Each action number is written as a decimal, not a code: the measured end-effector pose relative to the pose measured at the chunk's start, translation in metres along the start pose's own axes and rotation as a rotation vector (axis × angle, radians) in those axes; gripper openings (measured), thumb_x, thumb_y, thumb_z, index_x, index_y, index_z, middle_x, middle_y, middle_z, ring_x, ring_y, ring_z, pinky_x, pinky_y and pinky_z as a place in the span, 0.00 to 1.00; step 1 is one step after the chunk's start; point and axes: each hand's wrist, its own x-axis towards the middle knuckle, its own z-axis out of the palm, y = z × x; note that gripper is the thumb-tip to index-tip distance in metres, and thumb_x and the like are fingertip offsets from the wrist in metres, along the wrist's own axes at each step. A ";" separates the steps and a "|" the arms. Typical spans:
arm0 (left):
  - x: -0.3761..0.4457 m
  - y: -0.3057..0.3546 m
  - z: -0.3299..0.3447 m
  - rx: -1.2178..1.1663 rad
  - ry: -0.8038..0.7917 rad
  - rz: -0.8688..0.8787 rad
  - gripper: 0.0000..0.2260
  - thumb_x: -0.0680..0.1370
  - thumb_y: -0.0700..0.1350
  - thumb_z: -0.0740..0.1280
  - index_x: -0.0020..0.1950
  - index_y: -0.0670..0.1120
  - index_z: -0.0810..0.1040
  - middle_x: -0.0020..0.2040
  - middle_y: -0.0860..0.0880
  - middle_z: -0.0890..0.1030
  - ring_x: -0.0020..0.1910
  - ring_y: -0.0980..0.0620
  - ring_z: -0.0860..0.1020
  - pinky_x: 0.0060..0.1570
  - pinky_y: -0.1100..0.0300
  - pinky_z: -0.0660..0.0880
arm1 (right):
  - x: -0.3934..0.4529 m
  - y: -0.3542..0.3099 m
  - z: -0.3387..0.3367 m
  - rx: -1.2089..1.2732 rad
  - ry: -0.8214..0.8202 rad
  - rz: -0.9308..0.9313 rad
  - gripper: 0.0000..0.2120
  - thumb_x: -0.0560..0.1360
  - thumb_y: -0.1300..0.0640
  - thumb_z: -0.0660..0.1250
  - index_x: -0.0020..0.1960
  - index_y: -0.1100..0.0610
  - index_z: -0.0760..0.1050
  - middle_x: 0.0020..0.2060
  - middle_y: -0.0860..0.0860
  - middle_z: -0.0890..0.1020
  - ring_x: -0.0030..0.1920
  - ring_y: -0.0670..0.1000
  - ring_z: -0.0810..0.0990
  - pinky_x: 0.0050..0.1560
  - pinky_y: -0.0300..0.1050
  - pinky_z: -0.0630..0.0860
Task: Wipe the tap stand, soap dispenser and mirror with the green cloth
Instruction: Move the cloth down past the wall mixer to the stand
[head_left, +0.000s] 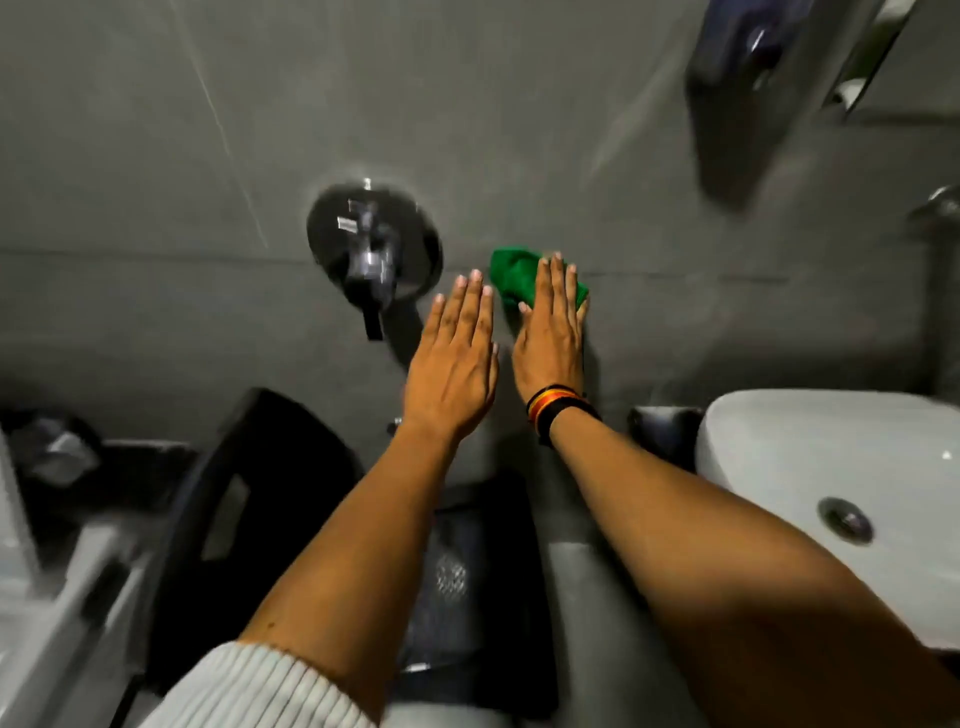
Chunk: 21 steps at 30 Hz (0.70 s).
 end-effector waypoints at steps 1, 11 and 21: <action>-0.023 0.001 0.026 -0.016 -0.060 -0.004 0.29 0.87 0.50 0.48 0.84 0.39 0.44 0.86 0.40 0.43 0.85 0.44 0.42 0.84 0.47 0.41 | -0.028 0.016 0.023 0.007 -0.056 0.032 0.28 0.84 0.60 0.54 0.81 0.61 0.50 0.82 0.56 0.52 0.82 0.57 0.48 0.81 0.60 0.47; -0.219 -0.005 0.228 -0.050 -0.441 -0.078 0.29 0.86 0.49 0.48 0.84 0.38 0.45 0.85 0.39 0.44 0.85 0.42 0.42 0.83 0.47 0.41 | -0.248 0.128 0.193 -0.004 -0.410 0.225 0.27 0.84 0.61 0.53 0.81 0.60 0.52 0.82 0.56 0.52 0.82 0.56 0.47 0.81 0.58 0.45; -0.273 -0.003 0.306 -0.047 -0.527 -0.084 0.29 0.87 0.50 0.47 0.84 0.39 0.44 0.85 0.40 0.43 0.85 0.43 0.41 0.84 0.45 0.43 | -0.310 0.171 0.254 -0.073 -0.552 0.270 0.27 0.84 0.59 0.53 0.81 0.60 0.50 0.82 0.55 0.51 0.82 0.56 0.46 0.81 0.60 0.45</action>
